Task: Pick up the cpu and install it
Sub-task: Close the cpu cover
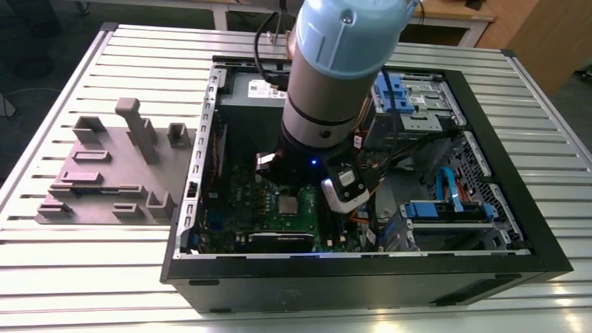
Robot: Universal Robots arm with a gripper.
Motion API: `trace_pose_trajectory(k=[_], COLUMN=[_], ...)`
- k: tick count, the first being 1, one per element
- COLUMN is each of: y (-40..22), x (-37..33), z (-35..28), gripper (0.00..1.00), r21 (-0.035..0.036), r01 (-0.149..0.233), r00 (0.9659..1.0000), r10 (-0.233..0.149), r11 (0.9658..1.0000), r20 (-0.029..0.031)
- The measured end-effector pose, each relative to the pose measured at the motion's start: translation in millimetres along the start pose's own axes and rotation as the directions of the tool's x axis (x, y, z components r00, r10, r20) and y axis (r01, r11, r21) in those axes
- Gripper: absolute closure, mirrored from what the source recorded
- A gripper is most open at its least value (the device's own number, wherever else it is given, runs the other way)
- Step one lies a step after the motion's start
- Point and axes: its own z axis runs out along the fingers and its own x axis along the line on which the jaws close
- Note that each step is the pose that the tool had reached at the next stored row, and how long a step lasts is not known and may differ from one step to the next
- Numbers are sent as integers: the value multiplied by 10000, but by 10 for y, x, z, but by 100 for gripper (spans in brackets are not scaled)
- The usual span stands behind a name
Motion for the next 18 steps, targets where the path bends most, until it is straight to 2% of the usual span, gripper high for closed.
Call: trace_pose_trajectory(k=[7, 13, 18], y=[19, 42, 48], x=[21, 34, 34], z=[-166, -362, -379], gripper=[90, 90, 90], r21=[1, 0, 3], r01=[0, 0, 8], r00=[10000, 10000, 10000], r10=[0, 0, -8], r11=[10000, 10000, 10000], r20=[0, 0, 0])
